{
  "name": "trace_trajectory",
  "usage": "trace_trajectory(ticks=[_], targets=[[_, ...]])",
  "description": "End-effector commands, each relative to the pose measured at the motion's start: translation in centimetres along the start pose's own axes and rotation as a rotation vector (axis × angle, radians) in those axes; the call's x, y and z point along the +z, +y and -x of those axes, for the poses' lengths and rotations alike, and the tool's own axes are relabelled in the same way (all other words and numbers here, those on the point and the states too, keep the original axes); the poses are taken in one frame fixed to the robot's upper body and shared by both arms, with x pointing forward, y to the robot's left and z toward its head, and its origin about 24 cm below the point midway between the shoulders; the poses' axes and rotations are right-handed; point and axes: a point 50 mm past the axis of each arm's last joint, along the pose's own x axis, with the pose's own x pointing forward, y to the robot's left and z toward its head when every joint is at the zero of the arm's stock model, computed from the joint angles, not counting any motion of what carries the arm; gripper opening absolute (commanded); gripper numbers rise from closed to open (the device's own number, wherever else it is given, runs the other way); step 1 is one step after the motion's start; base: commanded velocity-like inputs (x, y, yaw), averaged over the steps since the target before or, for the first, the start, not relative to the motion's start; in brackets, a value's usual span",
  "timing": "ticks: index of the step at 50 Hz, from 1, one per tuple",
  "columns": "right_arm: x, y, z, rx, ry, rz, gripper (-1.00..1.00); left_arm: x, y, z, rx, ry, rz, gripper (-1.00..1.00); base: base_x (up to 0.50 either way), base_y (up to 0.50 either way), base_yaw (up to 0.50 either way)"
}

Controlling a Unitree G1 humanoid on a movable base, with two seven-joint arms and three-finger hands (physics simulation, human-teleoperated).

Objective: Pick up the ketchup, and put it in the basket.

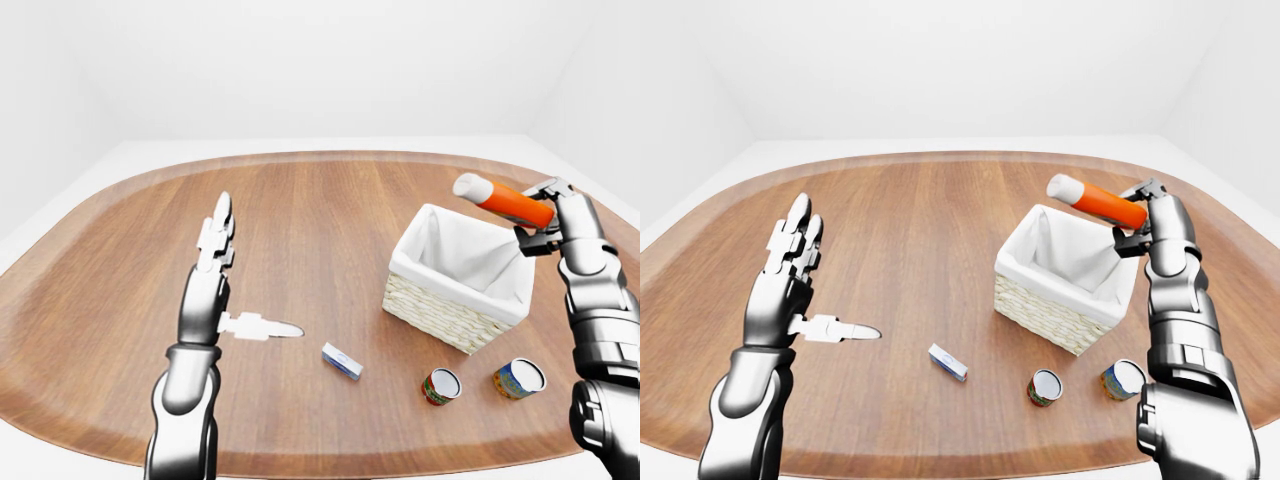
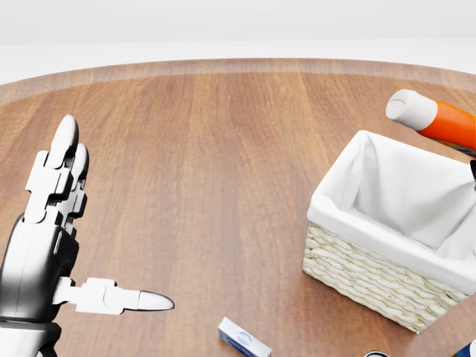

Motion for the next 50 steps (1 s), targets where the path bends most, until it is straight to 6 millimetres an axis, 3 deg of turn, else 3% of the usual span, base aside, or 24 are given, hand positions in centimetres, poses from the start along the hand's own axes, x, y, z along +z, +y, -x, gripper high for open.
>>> trace_trajectory(ticks=[1,17,18,50], targets=[[0.17,-0.68,-0.68,-0.046,0.008,-0.039,-1.0,0.03,-0.05,0.02,-0.001,-0.001,0.001,1.0,0.0,0.0,0.0],[-0.27,-0.14,-1.34,-0.052,0.082,-0.013,-1.0,0.25,-0.31,0.09,-0.005,-0.008,0.005,1.0,0.0,0.0,0.0],[-0.23,-0.21,-1.36,-0.057,0.082,-0.025,1.0,0.32,-0.25,0.09,-0.004,-0.012,0.005,1.0,0.0,0.0,0.0],[0.14,-0.35,-1.29,-0.049,0.054,-0.024,1.0,0.33,-0.1,0.14,-0.004,-0.012,0.003,1.0,0.0,0.0,0.0]])
